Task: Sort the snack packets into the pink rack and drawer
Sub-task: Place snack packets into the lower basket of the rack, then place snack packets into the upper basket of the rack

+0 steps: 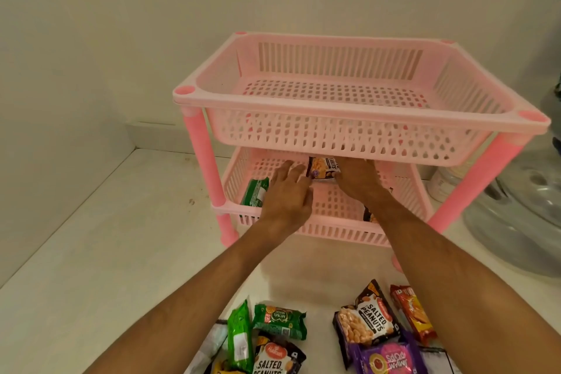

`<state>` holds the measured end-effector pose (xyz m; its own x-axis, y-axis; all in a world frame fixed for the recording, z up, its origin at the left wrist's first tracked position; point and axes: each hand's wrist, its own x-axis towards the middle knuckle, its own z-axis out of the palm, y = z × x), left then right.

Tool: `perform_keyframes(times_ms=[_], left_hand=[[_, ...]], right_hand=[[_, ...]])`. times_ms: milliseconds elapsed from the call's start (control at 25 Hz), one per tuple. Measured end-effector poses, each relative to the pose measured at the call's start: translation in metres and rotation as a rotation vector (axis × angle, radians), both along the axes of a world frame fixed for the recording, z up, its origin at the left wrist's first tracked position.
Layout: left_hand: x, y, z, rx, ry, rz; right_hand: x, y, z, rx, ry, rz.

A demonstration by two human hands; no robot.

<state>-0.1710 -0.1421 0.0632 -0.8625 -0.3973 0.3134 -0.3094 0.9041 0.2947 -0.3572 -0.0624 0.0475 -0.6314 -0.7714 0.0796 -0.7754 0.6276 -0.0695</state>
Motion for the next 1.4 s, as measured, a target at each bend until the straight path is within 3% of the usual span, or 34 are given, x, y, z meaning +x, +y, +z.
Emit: perform_keyframes(times_ms=[120,240,480,560,720,800,960,1160,1400], left_hand=[[0.023,0.016,-0.012,-0.204,0.150,-0.241],[0.040,0.021,-0.026,-0.271,0.145,-0.424],[0.082,0.031,-0.041,-0.249,0.064,-0.473],[0.098,0.034,-0.043,-0.213,0.000,-0.505],[0.131,0.029,-0.054,-0.022,-0.408,-0.389],[0.145,0.026,-0.058,0.061,-0.512,-0.360],[0.159,0.023,-0.065,0.163,-0.524,-0.335],[0.155,0.026,-0.074,0.241,-0.606,-0.340],[0.141,0.028,-0.076,0.241,-0.658,-0.322]], right_hand=[[0.022,0.017,0.001,-0.158,0.171,0.109],[0.047,0.036,0.008,-0.284,0.279,0.229],[0.106,0.088,-0.001,-0.329,0.256,0.310],[0.129,0.105,-0.010,-0.282,0.224,0.345],[0.175,0.119,-0.027,-0.044,-0.008,0.534],[0.199,0.121,-0.036,0.039,-0.069,0.666],[0.247,0.122,-0.057,0.178,-0.094,0.856],[0.263,0.113,-0.057,0.358,-0.154,0.921],[0.249,0.113,-0.050,0.328,-0.154,0.922]])
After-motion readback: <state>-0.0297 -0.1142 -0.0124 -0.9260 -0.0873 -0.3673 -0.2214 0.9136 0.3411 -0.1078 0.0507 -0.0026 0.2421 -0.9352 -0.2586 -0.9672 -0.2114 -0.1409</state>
